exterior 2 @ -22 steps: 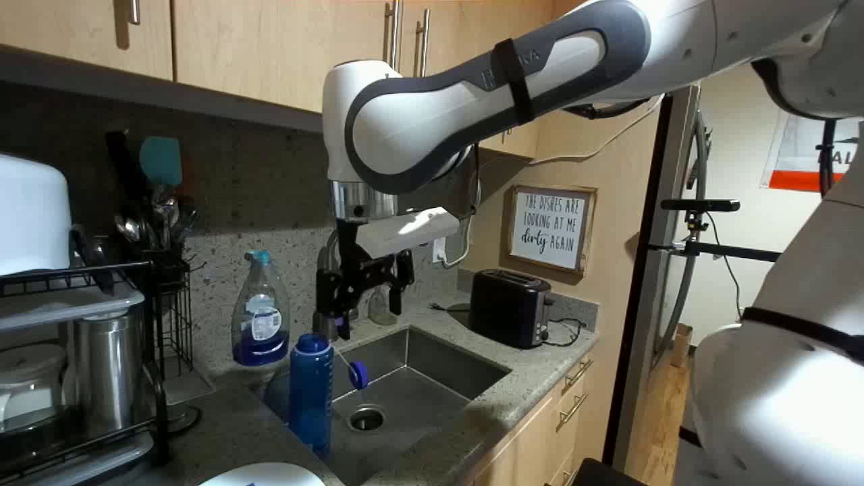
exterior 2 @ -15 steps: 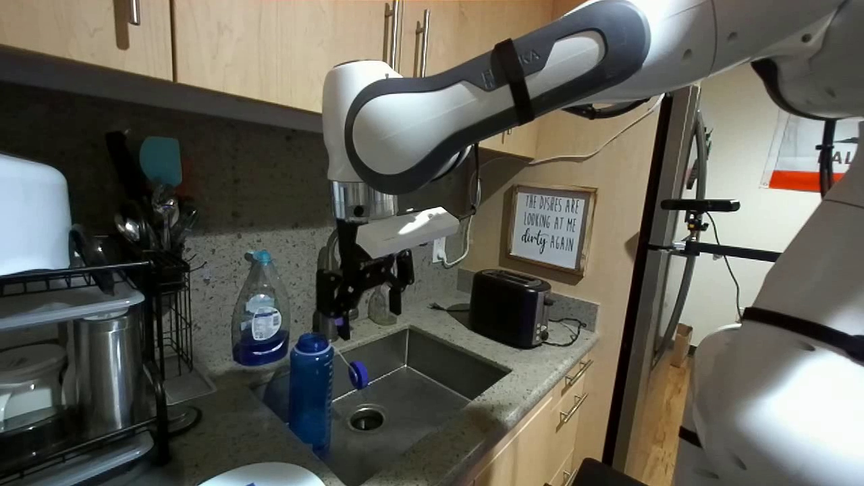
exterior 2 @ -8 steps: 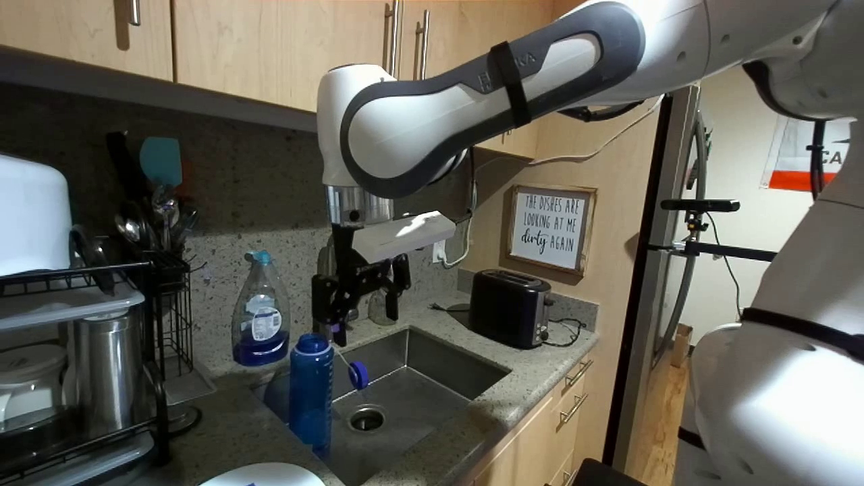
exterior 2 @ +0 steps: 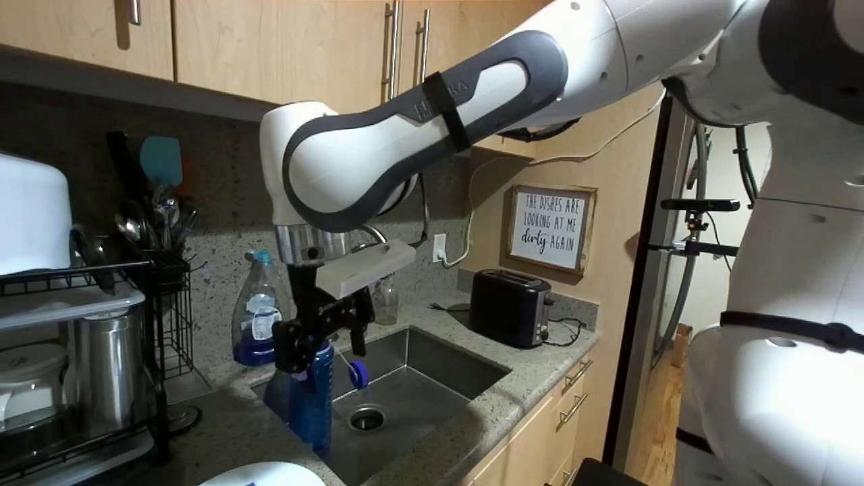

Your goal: Use the close to wipe the plate

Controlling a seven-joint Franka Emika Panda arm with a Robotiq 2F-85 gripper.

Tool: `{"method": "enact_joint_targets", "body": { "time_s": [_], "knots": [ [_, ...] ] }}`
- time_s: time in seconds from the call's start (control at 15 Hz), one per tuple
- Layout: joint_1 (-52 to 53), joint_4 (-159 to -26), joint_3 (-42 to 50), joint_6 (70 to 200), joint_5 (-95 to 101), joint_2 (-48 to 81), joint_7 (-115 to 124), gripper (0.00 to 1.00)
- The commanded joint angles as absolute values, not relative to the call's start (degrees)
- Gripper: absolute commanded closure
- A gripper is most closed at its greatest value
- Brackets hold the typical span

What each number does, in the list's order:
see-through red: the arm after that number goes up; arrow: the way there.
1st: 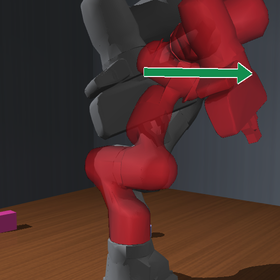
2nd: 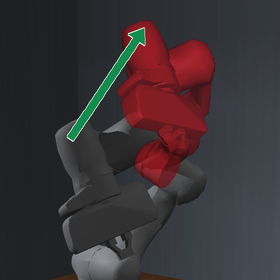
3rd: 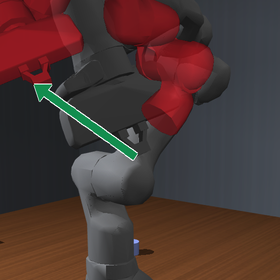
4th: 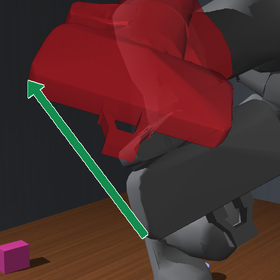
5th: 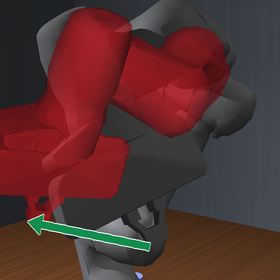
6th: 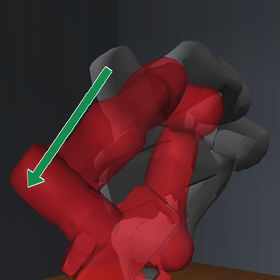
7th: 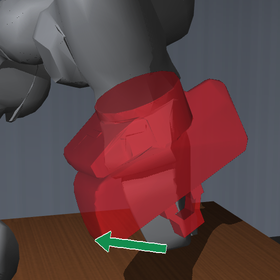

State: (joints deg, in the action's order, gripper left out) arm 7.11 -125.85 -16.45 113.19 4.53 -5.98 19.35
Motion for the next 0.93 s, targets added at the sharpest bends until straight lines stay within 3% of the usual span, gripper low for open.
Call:
{"method": "enact_joint_targets", "body": {
  "time_s": [0.0, 0.47, 0.87],
  "knots": [
    [9.6, -121.4, -15.5, 110.2, 5.7, -0.8, 13.3, 0.0],
    [10.5, -122.0, -14.3, 112.2, 5.6, -0.3, 11.0, 0.0],
    [13.3, -118.3, -15.3, 112.6, 5.9, 8.1, 11.2, 0.0]
  ]
}}
